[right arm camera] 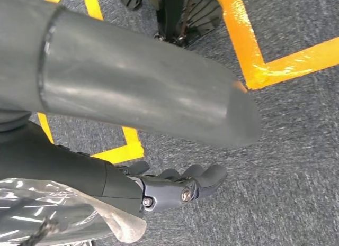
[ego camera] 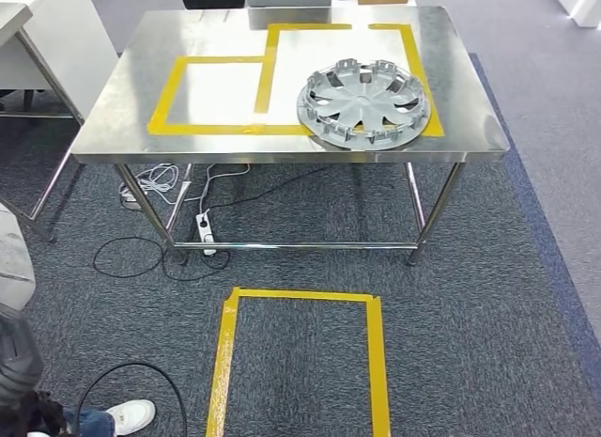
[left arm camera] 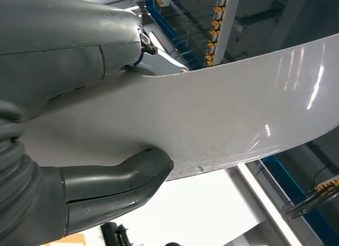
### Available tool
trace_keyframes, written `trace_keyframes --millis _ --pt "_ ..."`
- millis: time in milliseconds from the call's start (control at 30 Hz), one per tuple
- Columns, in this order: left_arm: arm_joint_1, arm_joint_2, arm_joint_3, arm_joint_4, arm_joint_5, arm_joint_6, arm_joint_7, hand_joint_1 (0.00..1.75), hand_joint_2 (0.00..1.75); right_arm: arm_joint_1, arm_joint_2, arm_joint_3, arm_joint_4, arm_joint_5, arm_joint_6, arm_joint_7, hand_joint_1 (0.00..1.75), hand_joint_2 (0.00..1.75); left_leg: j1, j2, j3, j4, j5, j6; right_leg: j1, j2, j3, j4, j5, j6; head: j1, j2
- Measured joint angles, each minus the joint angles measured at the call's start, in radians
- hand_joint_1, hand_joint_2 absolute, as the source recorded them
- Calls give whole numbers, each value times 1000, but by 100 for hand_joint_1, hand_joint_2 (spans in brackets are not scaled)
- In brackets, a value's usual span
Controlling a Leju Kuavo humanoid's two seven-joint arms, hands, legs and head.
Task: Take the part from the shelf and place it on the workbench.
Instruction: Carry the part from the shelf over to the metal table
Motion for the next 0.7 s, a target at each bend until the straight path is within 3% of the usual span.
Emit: trace_keyframes --millis 67,100,133,267,333,400,467,500,533,600,633,667,700 --pt "1 1 0 0 -2 -3 1 175 175 2 0 0 0 -1 1 0 0 0 -1 2 16 -106 107 6 -1 1 35 -2 -27 5 1 0" --pt "2 2 0 0 -2 -4 1 175 175 1 0 0 0 -2 2 0 0 0 -4 3 28 -153 141 10 1 1 46 -3 -39 9 0 0" --pt "3 2 0 0 -3 -6 2 175 175 0 0 1 0 -2 3 0 0 0 -8 4 42 -191 148 15 1 1 52 -6 -48 15 -1 -1" --pt "6 3 0 0 -11 -15 9 175 175 -5 0 3 0 -2 4 -1 0 0 -10 0 84 -257 103 44 2 -3 61 1 -41 38 0 0" --pt "7 2 0 0 -15 -19 12 175 175 -8 0 5 0 -3 4 -1 0 0 -6 -1 112 -276 96 54 2 -2 11 80 -42 43 5 0" --pt "7 2 -1 0 -17 -20 15 175 175 -8 0 7 0 -4 4 -1 0 0 -6 -1 134 -283 80 60 3 -1 -82 202 -79 46 10 0" --pt "8 2 -1 0 -18 -21 16 175 175 -4 0 8 0 -4 4 -1 0 0 -7 -3 161 -285 57 62 4 -1 -162 268 -118 47 12 -1" --pt "8 2 -1 0 -18 -21 16 175 175 -2 0 8 0 -4 4 -1 0 0 -7 -4 179 -285 43 62 4 -1 -182 259 -113 46 12 -1" --pt "9 2 -1 0 -18 -21 16 175 175 0 0 8 0 -4 4 0 0 0 -7 -5 200 -285 28 61 4 -1 -189 220 -83 45 13 -1" --pt "9 1 -1 1 -18 -21 15 175 175 5 0 8 0 -4 5 0 0 0 -7 -6 238 -285 -3 55 5 -1 -187 114 28 37 11 -1" --pt "9 1 -1 2 -18 -21 16 175 175 6 0 9 0 -4 5 0 0 0 -8 -6 251 -285 -18 50 8 -2 -181 78 66 33 10 -1" --pt "9 1 -1 2 -18 -21 16 175 175 8 0 9 0 -4 5 0 0 0 -8 -6 261 -288 -29 44 10 -2 -176 61 89 27 8 -1" --pt "9 1 -1 2 -18 -21 16 175 175 8 0 9 1 -4 5 0 0 0 -9 -7 271 -287 -33 37 13 -2 -170 59 87 21 7 -1"
